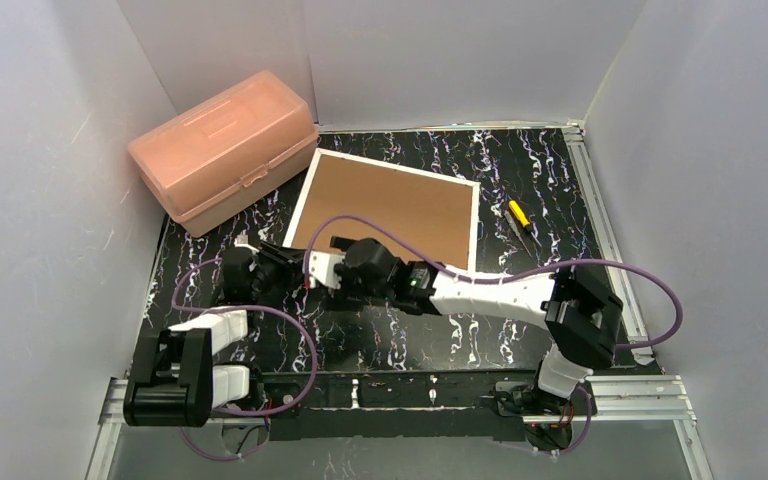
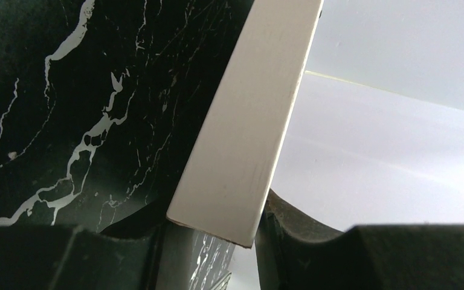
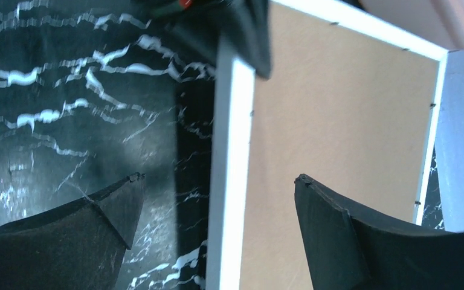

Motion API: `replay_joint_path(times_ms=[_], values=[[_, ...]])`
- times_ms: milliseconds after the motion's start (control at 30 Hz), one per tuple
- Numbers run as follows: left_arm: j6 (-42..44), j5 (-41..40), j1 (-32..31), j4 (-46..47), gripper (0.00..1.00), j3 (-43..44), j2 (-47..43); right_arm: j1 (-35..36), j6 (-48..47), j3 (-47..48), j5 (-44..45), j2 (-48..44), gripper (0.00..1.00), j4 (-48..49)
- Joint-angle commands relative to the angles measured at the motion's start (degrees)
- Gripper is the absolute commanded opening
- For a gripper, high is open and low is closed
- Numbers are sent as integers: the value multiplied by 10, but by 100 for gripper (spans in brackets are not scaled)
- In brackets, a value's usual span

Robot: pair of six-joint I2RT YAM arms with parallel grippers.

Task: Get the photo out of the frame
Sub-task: Turn over the photo frame at the center of the board.

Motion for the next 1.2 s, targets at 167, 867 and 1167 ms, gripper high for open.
replay_joint_path(times_ms=[167,867,1167], values=[[0,-21,2,-84,12,7,-116,46,-61,-66,167,-16,99,51],[-33,-16,2,-274,14,59,-271,80,-160,-91,314,62,90,148],[-27,-14,2,-324,15,86,-294,79,-174,-92,347,65,62,146]])
